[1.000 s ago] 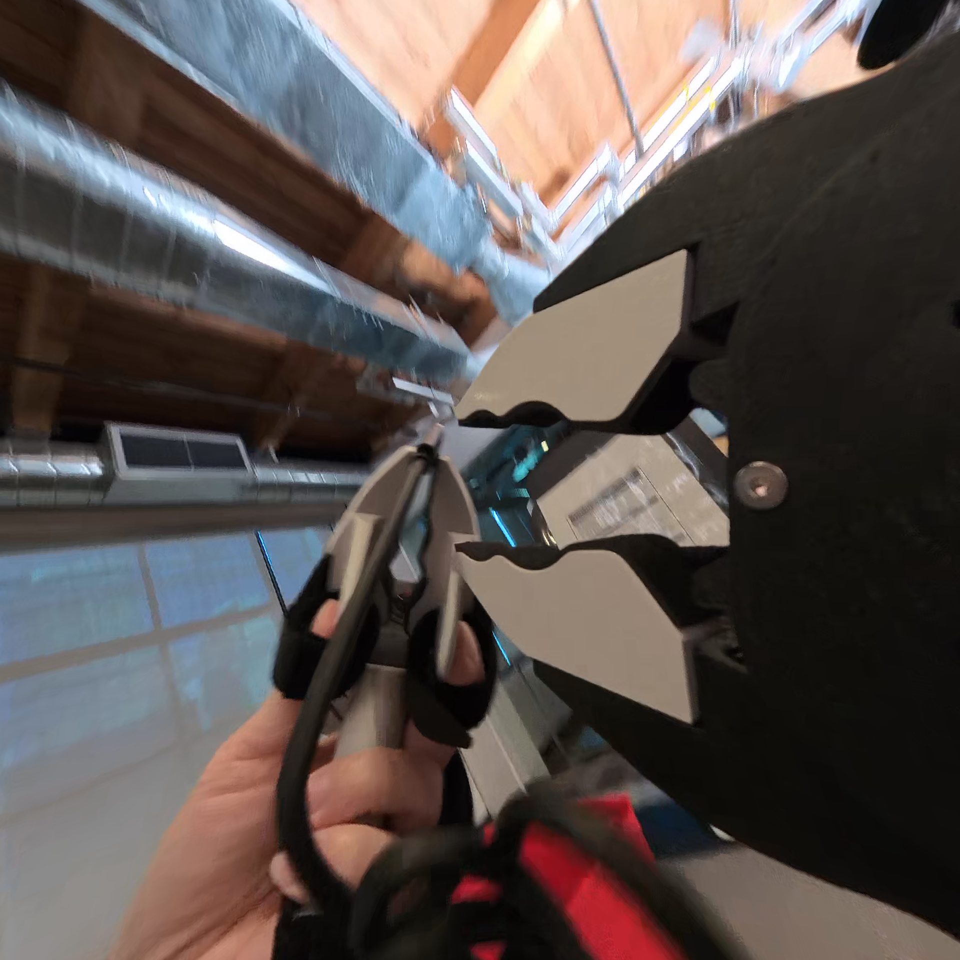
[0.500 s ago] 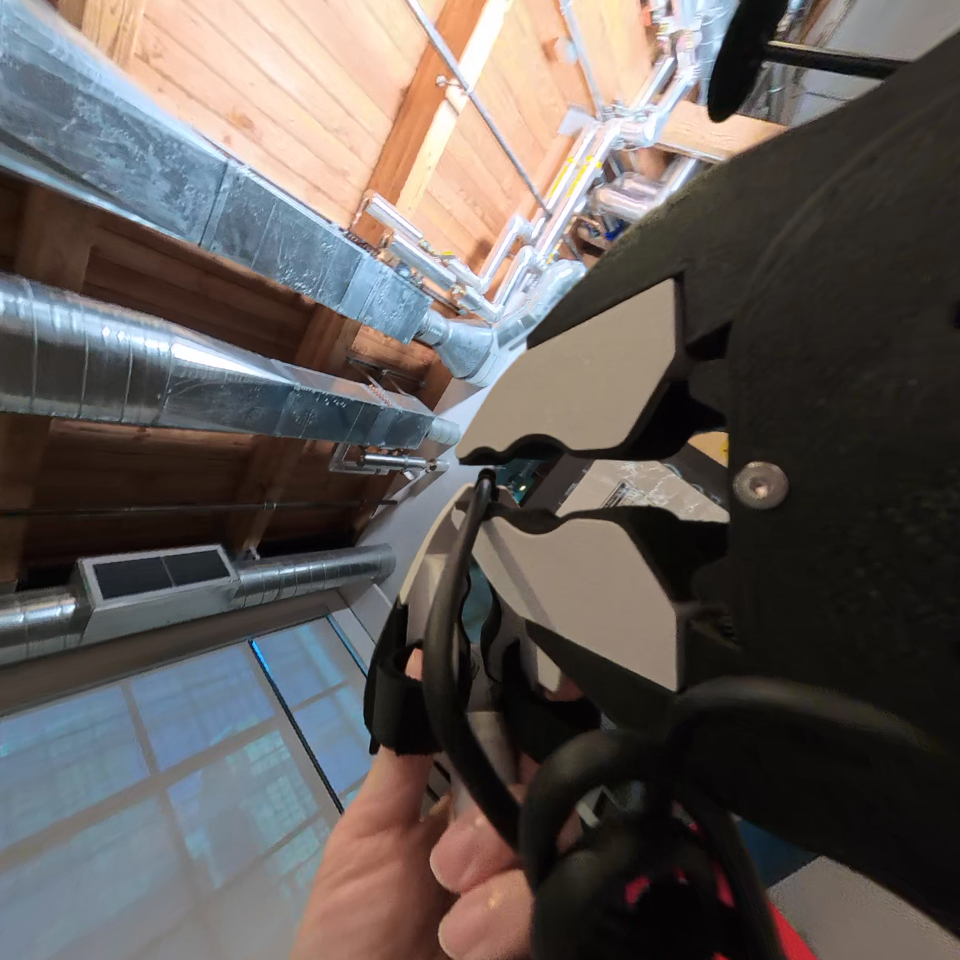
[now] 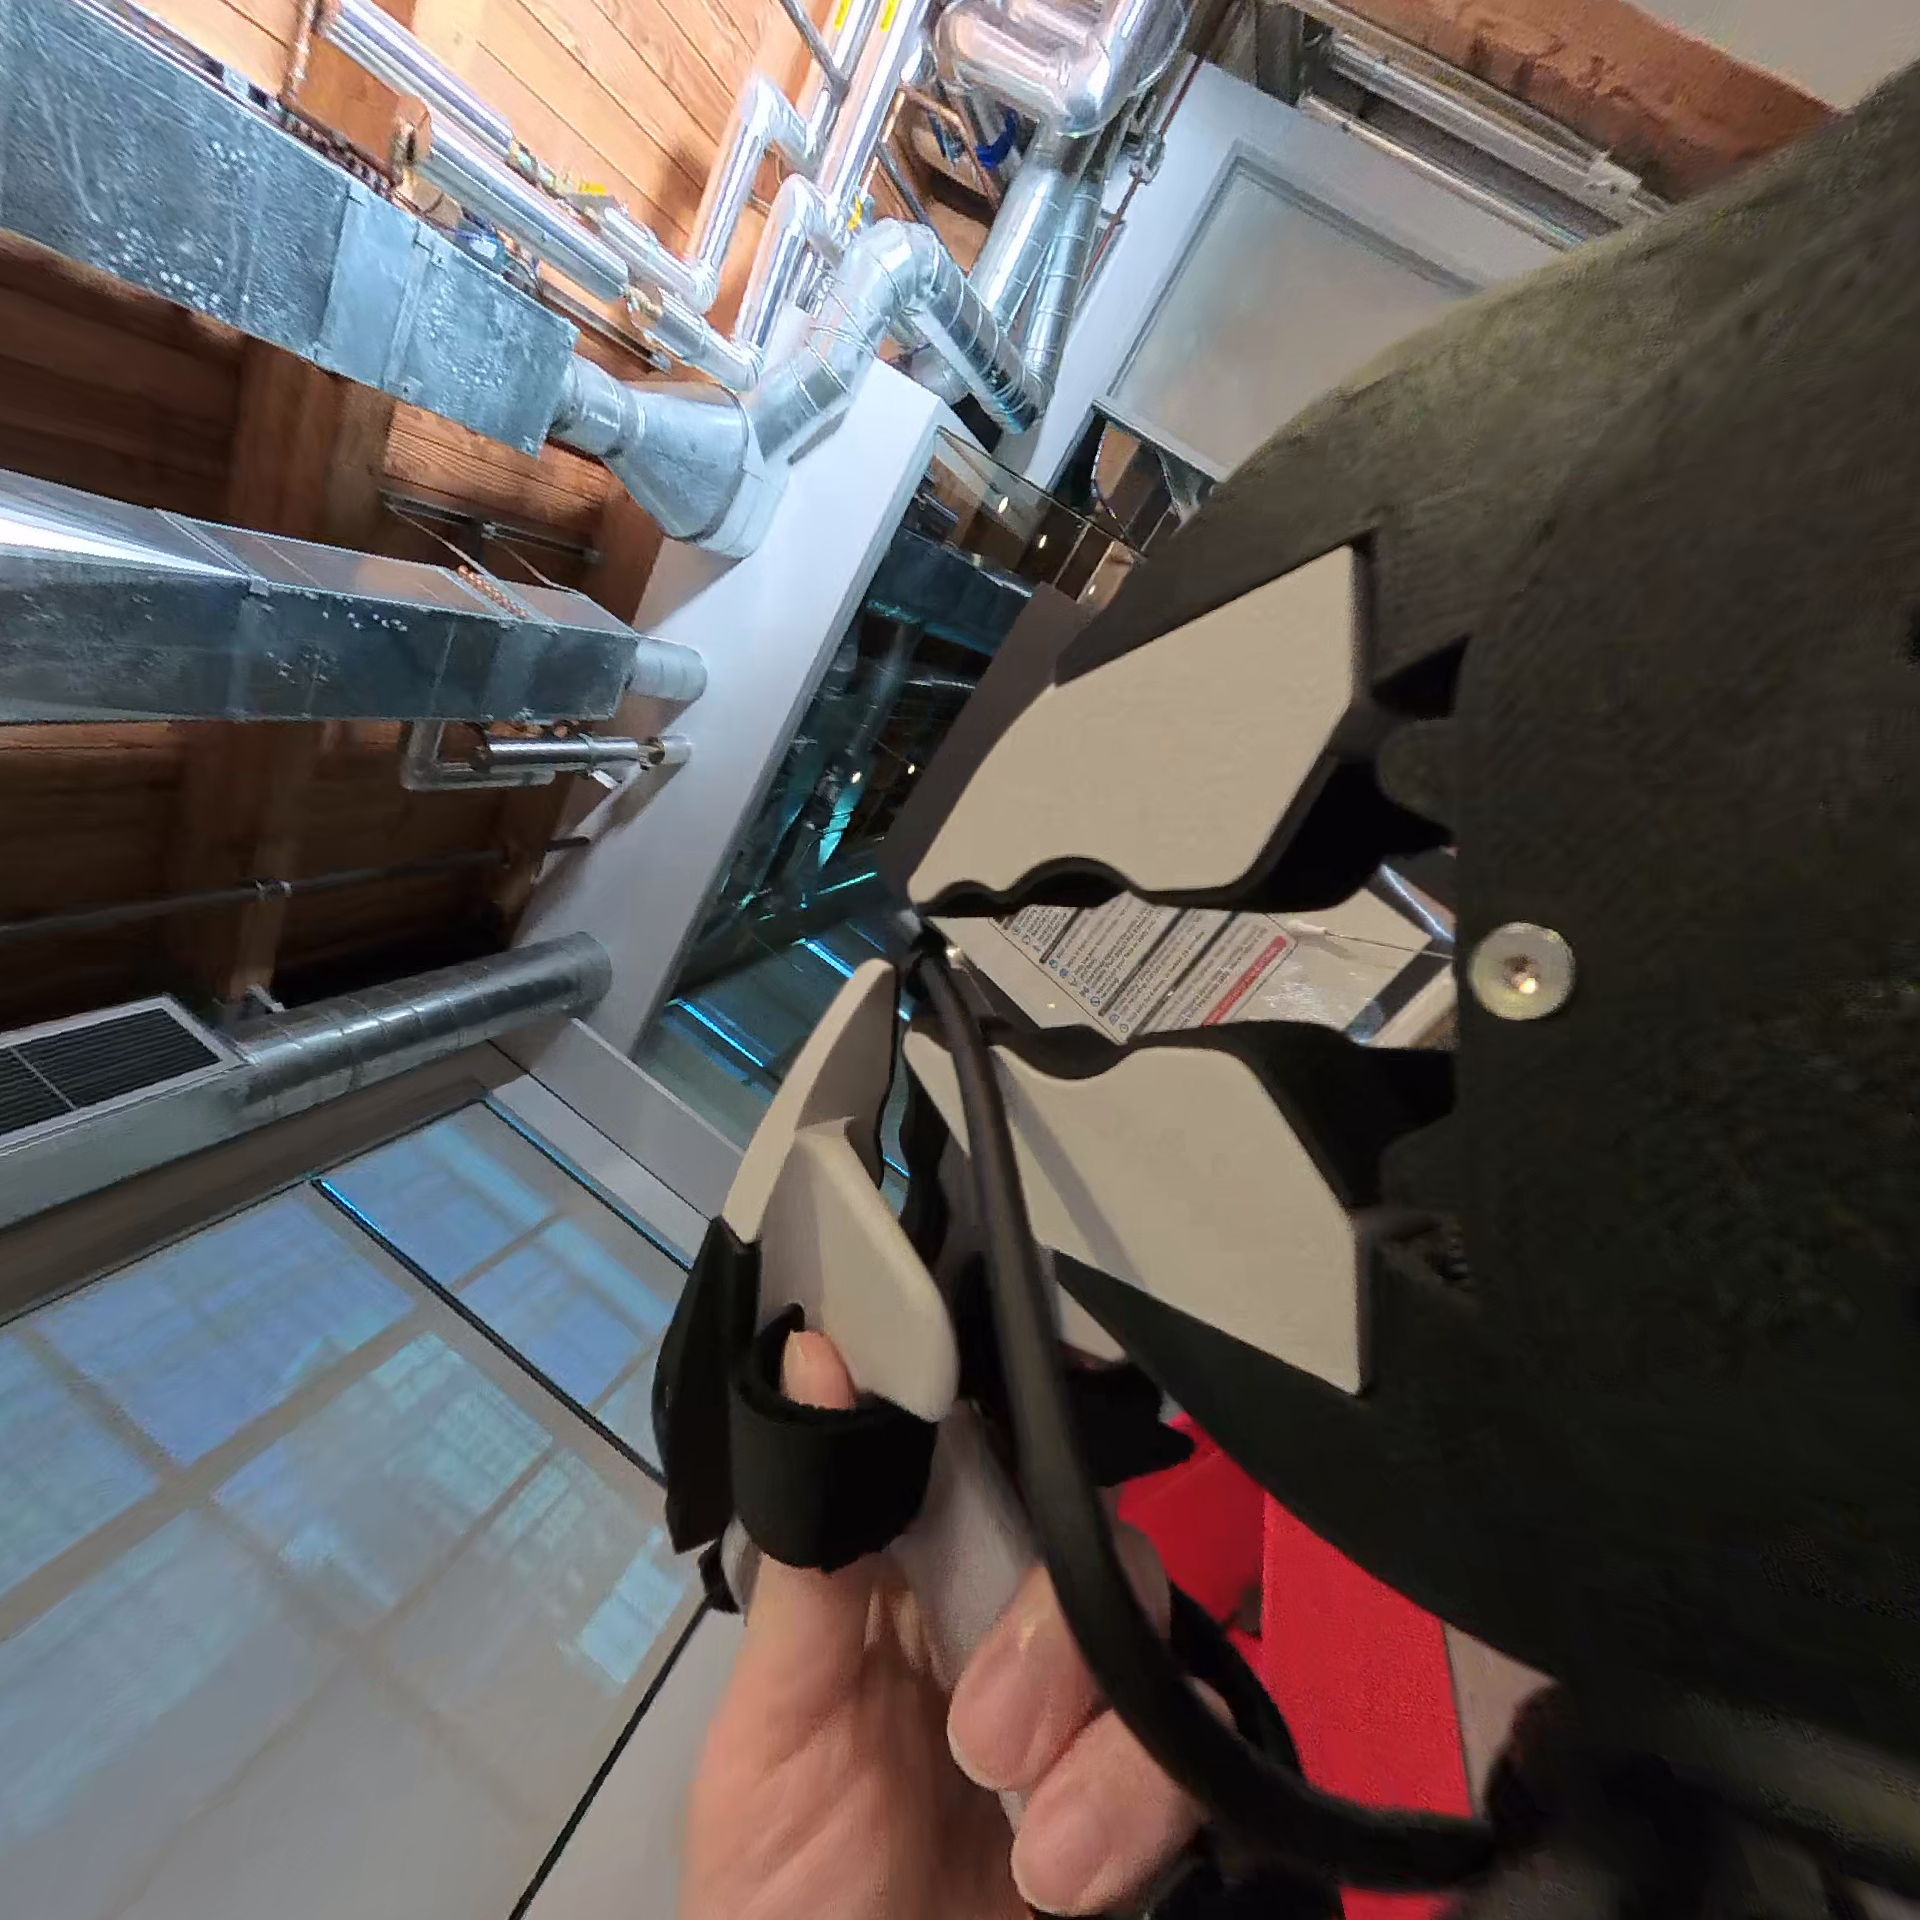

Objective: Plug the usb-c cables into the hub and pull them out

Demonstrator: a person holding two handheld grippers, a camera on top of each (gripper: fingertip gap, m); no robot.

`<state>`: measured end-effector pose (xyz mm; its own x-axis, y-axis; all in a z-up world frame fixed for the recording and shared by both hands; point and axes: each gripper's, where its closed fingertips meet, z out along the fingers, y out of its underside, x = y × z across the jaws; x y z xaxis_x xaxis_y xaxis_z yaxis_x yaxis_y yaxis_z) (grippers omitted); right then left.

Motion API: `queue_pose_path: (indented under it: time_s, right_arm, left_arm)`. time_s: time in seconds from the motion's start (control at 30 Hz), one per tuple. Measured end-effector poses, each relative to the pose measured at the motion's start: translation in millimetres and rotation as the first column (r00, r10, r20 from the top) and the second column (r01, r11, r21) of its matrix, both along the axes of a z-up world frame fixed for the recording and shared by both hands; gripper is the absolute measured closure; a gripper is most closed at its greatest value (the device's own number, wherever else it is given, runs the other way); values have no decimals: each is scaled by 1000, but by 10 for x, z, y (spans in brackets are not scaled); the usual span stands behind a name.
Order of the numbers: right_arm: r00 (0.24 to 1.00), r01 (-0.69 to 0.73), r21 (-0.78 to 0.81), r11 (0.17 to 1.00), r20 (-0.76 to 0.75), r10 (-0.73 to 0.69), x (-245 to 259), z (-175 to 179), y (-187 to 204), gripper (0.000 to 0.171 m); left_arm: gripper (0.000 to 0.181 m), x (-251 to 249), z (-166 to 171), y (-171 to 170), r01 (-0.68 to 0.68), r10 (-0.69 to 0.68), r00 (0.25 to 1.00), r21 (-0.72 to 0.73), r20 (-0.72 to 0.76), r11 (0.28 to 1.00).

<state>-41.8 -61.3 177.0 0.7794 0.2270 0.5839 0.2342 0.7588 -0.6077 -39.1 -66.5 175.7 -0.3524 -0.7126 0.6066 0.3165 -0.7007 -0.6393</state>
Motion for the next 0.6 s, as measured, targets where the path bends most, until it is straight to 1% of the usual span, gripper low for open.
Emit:
queue_pose_path:
  time_s: [0.07,0.13,0.23,0.47,0.6]
  right_arm:
    - [1000,3,-18,1000,-17,-3,-2,3,-2,154]
    - [999,22,-2,1000,-28,-22,2,16,-22,155]
    - [997,56,6,998,-46,-55,23,23,-16,155]
    - [996,60,7,998,-61,-60,27,16,-25,157]
    - [998,33,-35,999,-57,-35,34,0,2,158]
  left_arm:
    - [176,0,2,0,-13,13,1000,11,-3,1000]
    - [176,0,12,-21,1,-1,1000,4,5,1000]
    - [176,5,8,-13,-15,15,1000,6,6,1000]
    - [176,17,12,-22,-14,14,1000,-5,18,1000]
    - [176,25,4,2,-18,19,1000,-18,22,1000]
